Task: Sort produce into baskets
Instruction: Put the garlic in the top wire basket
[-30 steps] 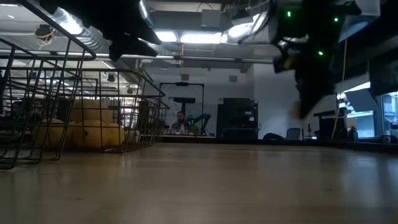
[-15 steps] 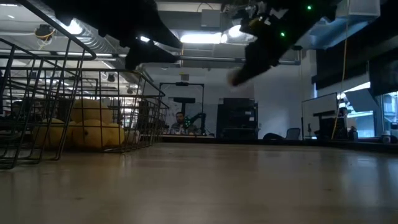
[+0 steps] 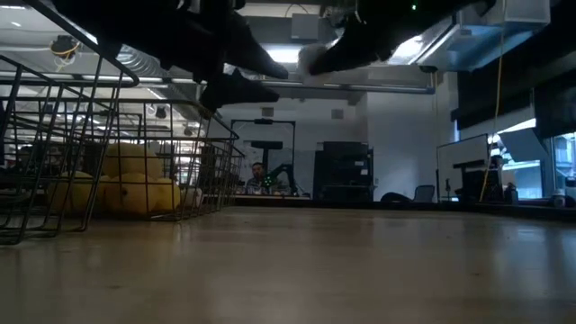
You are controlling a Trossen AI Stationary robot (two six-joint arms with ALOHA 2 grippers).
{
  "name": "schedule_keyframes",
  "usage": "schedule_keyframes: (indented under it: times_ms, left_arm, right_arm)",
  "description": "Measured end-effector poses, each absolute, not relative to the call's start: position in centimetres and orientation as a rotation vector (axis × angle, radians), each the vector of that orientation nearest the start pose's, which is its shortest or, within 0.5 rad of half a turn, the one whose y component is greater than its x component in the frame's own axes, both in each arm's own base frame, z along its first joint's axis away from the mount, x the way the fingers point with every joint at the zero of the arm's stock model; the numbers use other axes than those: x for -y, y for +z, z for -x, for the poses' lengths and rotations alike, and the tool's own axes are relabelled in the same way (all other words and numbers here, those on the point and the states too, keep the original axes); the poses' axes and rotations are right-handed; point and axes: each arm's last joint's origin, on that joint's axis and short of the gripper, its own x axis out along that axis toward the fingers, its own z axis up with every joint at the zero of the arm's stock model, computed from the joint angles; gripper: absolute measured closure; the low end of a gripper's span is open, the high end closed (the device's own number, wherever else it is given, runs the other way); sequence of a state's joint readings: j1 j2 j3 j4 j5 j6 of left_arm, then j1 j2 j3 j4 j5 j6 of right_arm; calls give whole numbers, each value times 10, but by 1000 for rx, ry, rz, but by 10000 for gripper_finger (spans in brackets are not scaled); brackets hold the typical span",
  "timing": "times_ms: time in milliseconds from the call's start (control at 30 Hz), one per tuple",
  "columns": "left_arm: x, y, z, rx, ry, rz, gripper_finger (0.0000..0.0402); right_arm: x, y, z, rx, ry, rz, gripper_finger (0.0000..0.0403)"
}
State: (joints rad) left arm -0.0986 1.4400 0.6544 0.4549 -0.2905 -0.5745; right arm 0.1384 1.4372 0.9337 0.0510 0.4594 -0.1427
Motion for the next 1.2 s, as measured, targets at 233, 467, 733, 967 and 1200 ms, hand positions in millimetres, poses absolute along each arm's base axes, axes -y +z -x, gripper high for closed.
schedule_keyframes:
  times_ms: [233, 467, 733, 967, 1200]
  left_arm:
    - [27, 206, -294, -218, 241, 512, 219]
    - [29, 206, -293, -218, 233, 520, 219]
    - [29, 205, -293, -230, 240, 519, 219]
    - [29, 205, -293, -230, 235, 510, 219]
    - [28, 205, -293, -229, 243, 503, 219]
  right_arm:
    - [-39, 251, -316, -464, -283, 310, 244]
    - [-43, 239, -330, -430, -266, 310, 244]
    - [-45, 236, -335, -401, -241, 308, 244]
    - [-47, 246, -338, -305, -209, 266, 244]
    - [-47, 242, -339, -324, -197, 265, 244]
